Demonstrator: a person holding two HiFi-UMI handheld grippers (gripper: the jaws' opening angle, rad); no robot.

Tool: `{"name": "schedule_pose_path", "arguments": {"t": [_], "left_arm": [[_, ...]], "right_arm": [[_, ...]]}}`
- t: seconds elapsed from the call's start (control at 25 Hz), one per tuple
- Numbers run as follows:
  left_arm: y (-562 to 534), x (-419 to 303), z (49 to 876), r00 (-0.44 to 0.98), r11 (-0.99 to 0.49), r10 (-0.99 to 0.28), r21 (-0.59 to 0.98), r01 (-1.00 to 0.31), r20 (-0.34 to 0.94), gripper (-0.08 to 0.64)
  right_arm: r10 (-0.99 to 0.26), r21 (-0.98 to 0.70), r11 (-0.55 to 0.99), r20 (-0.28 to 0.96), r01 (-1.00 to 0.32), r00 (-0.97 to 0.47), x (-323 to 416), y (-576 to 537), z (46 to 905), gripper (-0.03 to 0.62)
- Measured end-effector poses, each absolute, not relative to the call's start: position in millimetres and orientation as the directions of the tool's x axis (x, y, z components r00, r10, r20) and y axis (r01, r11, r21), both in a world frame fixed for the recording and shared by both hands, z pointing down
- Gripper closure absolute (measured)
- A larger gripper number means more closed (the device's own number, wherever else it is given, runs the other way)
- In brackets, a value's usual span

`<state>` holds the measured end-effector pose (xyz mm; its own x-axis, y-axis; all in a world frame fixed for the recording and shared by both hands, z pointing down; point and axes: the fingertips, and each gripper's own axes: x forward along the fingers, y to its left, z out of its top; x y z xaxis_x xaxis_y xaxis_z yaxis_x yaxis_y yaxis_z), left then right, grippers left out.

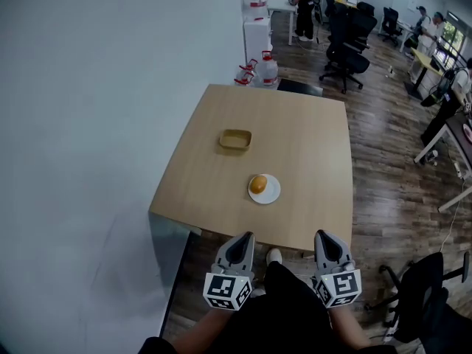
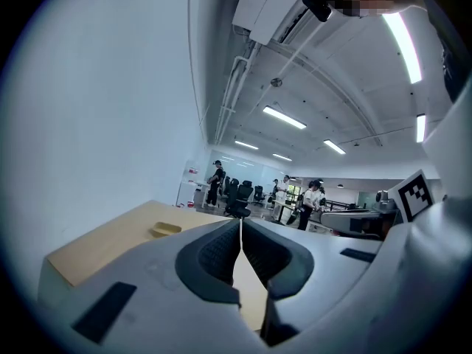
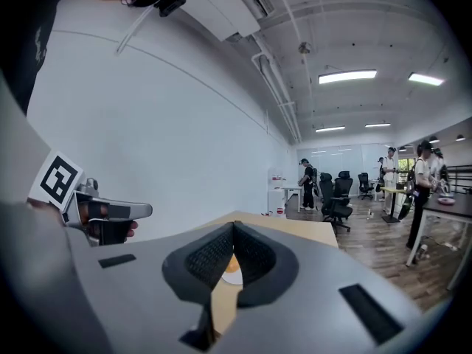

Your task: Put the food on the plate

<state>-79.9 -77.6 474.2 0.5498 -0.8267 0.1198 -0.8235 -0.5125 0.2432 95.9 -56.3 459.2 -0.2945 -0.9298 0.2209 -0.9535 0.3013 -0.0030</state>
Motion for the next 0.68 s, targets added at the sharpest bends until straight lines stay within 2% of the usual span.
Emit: {"name": "schedule_pose_path", "arguments": {"t": [0.32, 0.68], "left_arm": [[-72.7, -97.0, 465.4, 0.518, -0.488, -0.85, 0.226, -0.843, 0.097, 0.54], [-59.2, -106.3, 464.2, 0.487, -0.468, -0.868, 0.168, -0.867, 0.099, 0.54]], "right_arm": [[-0.928, 0.035, 0.335, 0.185, -0.941, -0.324, 82.5, -48.7, 449.9, 0.532], [-0.936, 0.008, 0.298, 0.197, -0.954, -0.291, 87.0, -43.5, 449.6, 0.532]]}}
